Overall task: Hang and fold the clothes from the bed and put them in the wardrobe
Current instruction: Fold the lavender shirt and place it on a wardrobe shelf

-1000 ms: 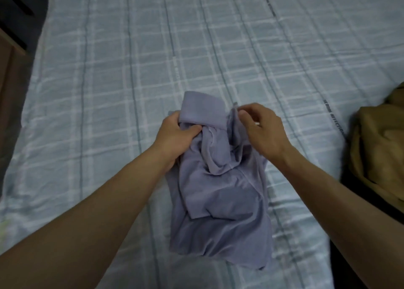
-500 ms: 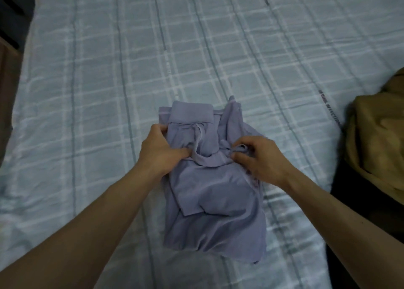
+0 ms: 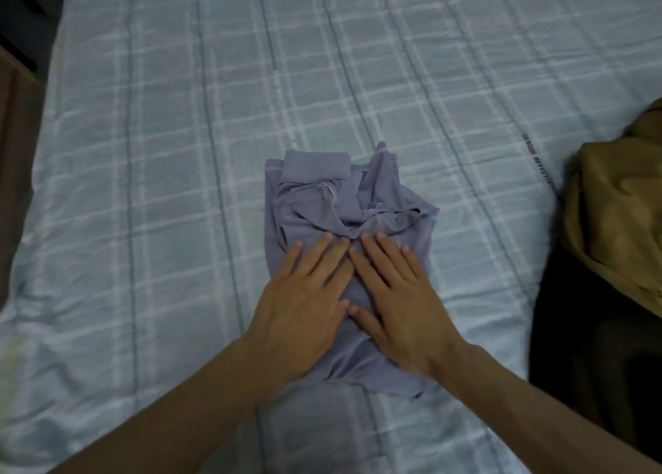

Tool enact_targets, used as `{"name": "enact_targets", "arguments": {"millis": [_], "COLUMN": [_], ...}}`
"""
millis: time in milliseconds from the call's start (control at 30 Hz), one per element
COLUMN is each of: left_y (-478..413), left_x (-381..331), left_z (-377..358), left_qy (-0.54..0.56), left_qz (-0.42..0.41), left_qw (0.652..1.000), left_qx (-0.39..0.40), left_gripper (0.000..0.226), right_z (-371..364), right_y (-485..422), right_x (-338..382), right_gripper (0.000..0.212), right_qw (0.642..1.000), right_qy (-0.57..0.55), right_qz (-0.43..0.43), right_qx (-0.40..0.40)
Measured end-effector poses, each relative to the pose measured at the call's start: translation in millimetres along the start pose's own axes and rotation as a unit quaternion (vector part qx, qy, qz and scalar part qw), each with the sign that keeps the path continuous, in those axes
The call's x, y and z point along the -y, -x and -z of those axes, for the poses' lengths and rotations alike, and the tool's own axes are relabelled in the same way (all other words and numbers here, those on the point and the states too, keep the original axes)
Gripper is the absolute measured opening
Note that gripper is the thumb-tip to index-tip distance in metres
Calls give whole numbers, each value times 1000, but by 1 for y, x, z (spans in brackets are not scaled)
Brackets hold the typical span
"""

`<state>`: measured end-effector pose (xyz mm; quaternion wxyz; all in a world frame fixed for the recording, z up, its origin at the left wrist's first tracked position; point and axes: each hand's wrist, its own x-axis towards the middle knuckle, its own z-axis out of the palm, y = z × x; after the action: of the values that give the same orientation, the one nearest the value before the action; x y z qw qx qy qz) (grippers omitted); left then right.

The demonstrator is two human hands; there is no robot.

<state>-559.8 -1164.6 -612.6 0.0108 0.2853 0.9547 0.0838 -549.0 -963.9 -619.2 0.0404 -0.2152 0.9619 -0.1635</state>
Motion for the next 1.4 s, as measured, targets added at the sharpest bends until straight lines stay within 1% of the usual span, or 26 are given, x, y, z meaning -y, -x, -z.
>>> {"name": "enact_targets", "arguments": {"millis": [67, 133, 200, 267, 333, 367, 400, 467, 500, 533, 600, 667, 700, 767, 833, 900, 967, 1000, 1067, 1100, 1167, 1200, 1233, 1300, 1333, 1400], "left_y": [6, 10, 9, 13, 25, 34, 44, 61, 67, 70, 67, 58, 53, 44, 39, 44, 57, 66, 85, 94, 106, 108, 106, 95, 85, 62], "left_x": [22, 37, 35, 24, 17, 13, 10, 6, 6, 7, 10, 9, 7, 2, 0, -2, -7, -11, -19, -22, -29, -32, -33, -30, -24, -12], "left_z": [-14, -19, -12, 1, 15, 17, 17, 10, 3, -4, -12, -14, -15, -13, -4, 7, 16, 24, 37, 43, 55, 61, 66, 73, 73, 70], "left_qy": [-7, -8, -4, 7, 48, 78, 103, 97, 79, 68, 66, 64, 64, 89, 140, 158, 187, 217, 268, 283, 310, 338, 379, 437, 437, 397], "left_qz": [15, 52, 82, 95, 59, 21, -15, -60, -69, -70, -61, -48, -45, -41, -33, -34, -66, -82, -93, -87, -70, -58, -38, 25, 65, 135], "left_qw": [999, 996, 993, 992, 997, 997, 995, 993, 994, 994, 996, 997, 996, 992, 984, 980, 972, 967, 958, 955, 947, 936, 921, 897, 897, 906], "left_qx": [48, 76, 90, 78, 27, -2, -11, 21, 38, 45, 22, -18, -41, -79, -103, -115, -125, -110, -47, -6, 56, 75, 85, 60, 24, -60], "left_gripper": [67, 76, 77, 76, 72, 70, 71, 84, 87, 86, 73, 58, 49, 31, 29, 26, 25, 24, 18, 8, 17, 16, 16, 24, 22, 19], "right_z": [-11, -10, -6, -1, 6, 8, 9, 6, 4, 2, 0, -2, -1, 5, 19, 33, 43, 48, 55, 58, 69, 72, 75, 81, 82, 82], "right_y": [3, 0, 0, 9, 26, 37, 49, 66, 71, 72, 68, 62, 60, 59, 59, 63, 73, 79, 95, 103, 111, 111, 107, 91, 78, 51], "right_x": [-18, -31, -27, -16, -5, -2, 1, 5, 5, 5, 5, 5, 6, 8, 12, 14, 15, 15, 17, 20, 26, 24, 22, 15, 11, 4], "right_gripper": [75, 81, 81, 76, 73, 75, 82, 100, 104, 100, 78, 59, 54, 52, 44, 36, 36, 39, 44, 40, 19, 10, 7, 9, 13, 23], "right_qw": [999, 998, 998, 998, 998, 999, 999, 999, 998, 999, 1000, 999, 998, 996, 994, 992, 991, 992, 989, 981, 950, 929, 909, 908, 912, 928], "right_qy": [23, 31, 28, 0, -26, -33, -36, -19, -14, -19, -27, -19, -18, -31, -54, -79, -95, -101, -122, -159, -266, -318, -365, -387, -384, -342], "right_qz": [-18, -40, -53, -67, -54, -38, -21, -2, -2, -7, -14, -12, -9, -5, 12, 38, 52, 57, 75, 72, 4, -34, -69, -100, -115, -151], "right_qx": [21, 30, 28, 14, -8, -11, 2, 44, 53, 47, 8, -44, -63, -85, -97, -95, -73, -43, 36, 80, 164, 188, 192, 128, 93, 16]}}
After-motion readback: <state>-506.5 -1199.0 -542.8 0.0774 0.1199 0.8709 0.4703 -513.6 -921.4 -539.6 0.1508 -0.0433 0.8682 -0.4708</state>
